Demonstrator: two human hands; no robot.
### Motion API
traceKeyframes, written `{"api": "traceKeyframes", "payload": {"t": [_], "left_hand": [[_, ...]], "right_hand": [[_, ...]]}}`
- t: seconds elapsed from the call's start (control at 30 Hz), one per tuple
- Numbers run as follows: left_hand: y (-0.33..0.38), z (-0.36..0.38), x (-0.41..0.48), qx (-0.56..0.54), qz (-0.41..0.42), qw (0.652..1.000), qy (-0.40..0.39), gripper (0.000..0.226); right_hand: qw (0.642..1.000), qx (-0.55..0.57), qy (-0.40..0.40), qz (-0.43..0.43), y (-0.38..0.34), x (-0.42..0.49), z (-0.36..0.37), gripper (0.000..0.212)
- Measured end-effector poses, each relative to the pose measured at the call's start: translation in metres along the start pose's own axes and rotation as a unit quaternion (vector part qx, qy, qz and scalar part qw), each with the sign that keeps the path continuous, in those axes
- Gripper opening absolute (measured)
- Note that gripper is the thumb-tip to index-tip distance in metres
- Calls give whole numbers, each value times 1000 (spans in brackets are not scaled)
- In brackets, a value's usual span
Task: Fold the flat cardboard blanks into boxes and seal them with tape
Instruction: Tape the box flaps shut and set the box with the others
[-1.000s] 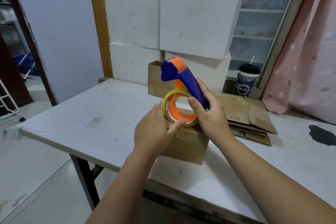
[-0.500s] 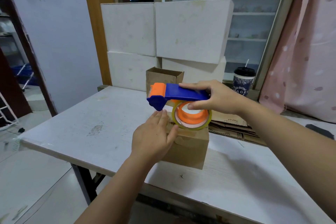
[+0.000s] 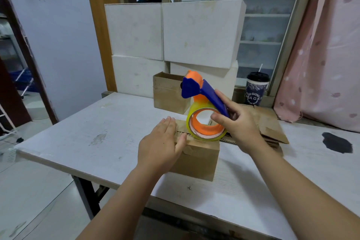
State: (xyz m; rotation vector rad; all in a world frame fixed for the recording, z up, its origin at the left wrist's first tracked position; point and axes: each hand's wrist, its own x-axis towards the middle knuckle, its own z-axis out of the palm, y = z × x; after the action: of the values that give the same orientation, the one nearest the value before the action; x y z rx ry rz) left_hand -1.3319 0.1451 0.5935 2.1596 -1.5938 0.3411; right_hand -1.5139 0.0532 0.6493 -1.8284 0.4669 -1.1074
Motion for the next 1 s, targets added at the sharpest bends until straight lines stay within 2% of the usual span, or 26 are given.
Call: {"api": "traceKeyframes", "payload": {"t": [0.23, 0.43, 0.53, 0.63, 0.7, 0.83, 1.0], "left_hand": [[1, -4, 0, 11, -3, 1000, -10, 59], [4, -4, -1, 5, -6, 1000, -16, 58], [5, -4, -1, 3, -5, 1000, -15, 58], [5, -3, -2, -6, -9, 1000, -9, 58], [5, -2, -2, -6, -11, 1000, -6, 58], [5, -2, -3, -4, -14, 1000, -5, 56], [6, -4, -3, -4, -13, 1000, -5, 57]], "right_hand": [[981, -168, -99, 9, -26, 18, -22, 55], [968, -201, -151, 27, -36, 18, -47, 54], [977, -171, -127, 19, -30, 12, -46, 54], [998, -43, -39, 4, -10, -4, -38, 58], [1000, 22, 3, 2, -1, -11, -34, 58], [1000, 15, -3, 13, -4, -12, -36, 59], [997, -60, -41, 14, -17, -11, -46, 59]]}}
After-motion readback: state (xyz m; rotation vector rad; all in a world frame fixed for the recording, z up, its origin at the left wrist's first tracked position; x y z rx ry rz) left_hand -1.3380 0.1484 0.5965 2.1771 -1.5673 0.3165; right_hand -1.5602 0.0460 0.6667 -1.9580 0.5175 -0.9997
